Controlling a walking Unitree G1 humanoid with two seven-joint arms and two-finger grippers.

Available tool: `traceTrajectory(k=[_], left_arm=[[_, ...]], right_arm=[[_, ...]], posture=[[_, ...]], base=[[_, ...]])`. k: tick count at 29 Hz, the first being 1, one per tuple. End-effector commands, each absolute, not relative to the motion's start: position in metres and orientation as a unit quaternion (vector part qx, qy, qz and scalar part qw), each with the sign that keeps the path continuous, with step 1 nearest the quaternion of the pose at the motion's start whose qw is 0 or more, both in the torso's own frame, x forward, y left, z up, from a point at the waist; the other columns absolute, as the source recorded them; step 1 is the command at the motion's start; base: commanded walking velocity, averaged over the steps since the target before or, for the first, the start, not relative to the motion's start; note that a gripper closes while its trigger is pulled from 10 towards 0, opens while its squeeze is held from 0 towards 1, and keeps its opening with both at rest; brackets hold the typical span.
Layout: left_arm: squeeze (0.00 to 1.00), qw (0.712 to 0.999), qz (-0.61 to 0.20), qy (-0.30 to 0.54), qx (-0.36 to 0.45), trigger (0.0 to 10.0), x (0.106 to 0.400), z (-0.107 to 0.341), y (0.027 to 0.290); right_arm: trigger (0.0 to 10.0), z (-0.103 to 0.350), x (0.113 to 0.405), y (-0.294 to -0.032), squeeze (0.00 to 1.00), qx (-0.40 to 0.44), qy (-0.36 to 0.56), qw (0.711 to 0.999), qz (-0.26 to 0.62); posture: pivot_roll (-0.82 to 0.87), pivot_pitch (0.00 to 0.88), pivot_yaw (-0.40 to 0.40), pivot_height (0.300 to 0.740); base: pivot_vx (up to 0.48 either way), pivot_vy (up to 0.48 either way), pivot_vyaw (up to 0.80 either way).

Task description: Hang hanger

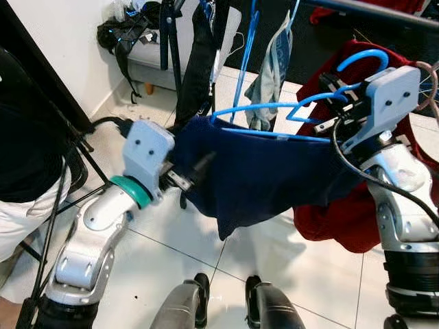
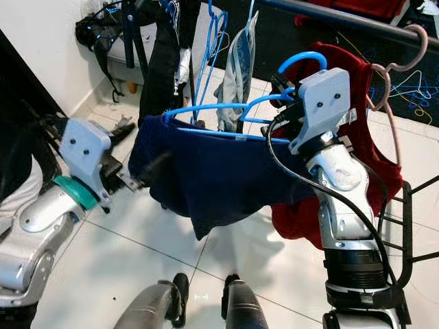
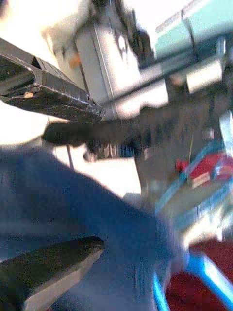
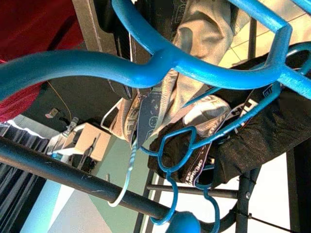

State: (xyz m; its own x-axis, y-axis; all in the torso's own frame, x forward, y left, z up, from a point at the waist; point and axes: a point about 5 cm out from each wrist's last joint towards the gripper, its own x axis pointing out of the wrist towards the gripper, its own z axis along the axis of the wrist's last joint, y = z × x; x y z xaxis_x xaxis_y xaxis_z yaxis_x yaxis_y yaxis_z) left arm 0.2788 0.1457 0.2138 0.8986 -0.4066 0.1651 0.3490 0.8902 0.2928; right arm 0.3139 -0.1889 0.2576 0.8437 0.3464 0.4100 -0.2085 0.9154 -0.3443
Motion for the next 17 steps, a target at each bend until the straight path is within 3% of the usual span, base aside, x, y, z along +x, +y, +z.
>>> traceTrajectory(k=[1, 8, 9, 10, 11, 15, 16, 17], left_arm=[[0.00, 0.968, -0.189, -0.108, 0.128, 10.0, 0.2795, 0.2105, 0.1464], [0.00, 0.970, -0.175, -0.112, 0.127, 10.0, 0.2818, 0.2106, 0.1452], [0.00, 0.971, -0.173, -0.112, 0.124, 4.8, 0.2825, 0.2107, 0.1443], [0.00, 0.971, -0.173, -0.112, 0.124, 4.8, 0.2825, 0.2107, 0.1443], [0.00, 0.970, -0.178, -0.112, 0.119, 0.7, 0.2823, 0.2105, 0.1425], [0.00, 0.970, -0.183, -0.113, 0.115, 0.7, 0.2824, 0.2098, 0.1406], [0.00, 0.969, -0.188, -0.114, 0.109, 0.0, 0.2824, 0.2095, 0.1378], [0.00, 0.969, -0.188, -0.114, 0.109, 0.0, 0.2824, 0.2095, 0.1378]], right_arm=[[10.0, 0.2605, 0.3117, -0.1844, 0.00, -0.141, -0.253, 0.945, 0.155], [10.0, 0.2607, 0.3120, -0.1833, 0.00, -0.140, -0.253, 0.944, 0.157], [10.0, 0.2609, 0.3121, -0.1833, 0.00, -0.140, -0.253, 0.944, 0.157], [10.0, 0.2609, 0.3121, -0.1833, 0.00, -0.140, -0.253, 0.944, 0.157], [10.0, 0.2607, 0.3121, -0.1834, 0.00, -0.140, -0.253, 0.944, 0.157], [10.0, 0.2605, 0.3122, -0.1835, 0.00, -0.140, -0.253, 0.944, 0.157], [10.0, 0.2603, 0.3123, -0.1833, 0.00, -0.140, -0.252, 0.944, 0.157], [10.0, 0.2603, 0.3123, -0.1833, 0.00, -0.140, -0.252, 0.944, 0.157]], posture=[[-0.08, 0.164, 0.082, 0.740], [-0.09, 0.165, 0.080, 0.740], [-0.09, 0.167, 0.079, 0.740], [-0.09, 0.167, 0.079, 0.740], [-0.09, 0.167, 0.079, 0.740], [-0.09, 0.167, 0.079, 0.740], [-0.09, 0.168, 0.081, 0.740], [-0.09, 0.168, 0.081, 0.740]], base=[[0.000, 0.000, 0.00], [0.000, 0.000, 0.00], [0.000, 0.000, 0.00], [0.000, 0.000, 0.00], [0.000, 0.000, 0.00], [0.000, 0.000, 0.00], [0.000, 0.000, 0.00], [0.000, 0.000, 0.00]])
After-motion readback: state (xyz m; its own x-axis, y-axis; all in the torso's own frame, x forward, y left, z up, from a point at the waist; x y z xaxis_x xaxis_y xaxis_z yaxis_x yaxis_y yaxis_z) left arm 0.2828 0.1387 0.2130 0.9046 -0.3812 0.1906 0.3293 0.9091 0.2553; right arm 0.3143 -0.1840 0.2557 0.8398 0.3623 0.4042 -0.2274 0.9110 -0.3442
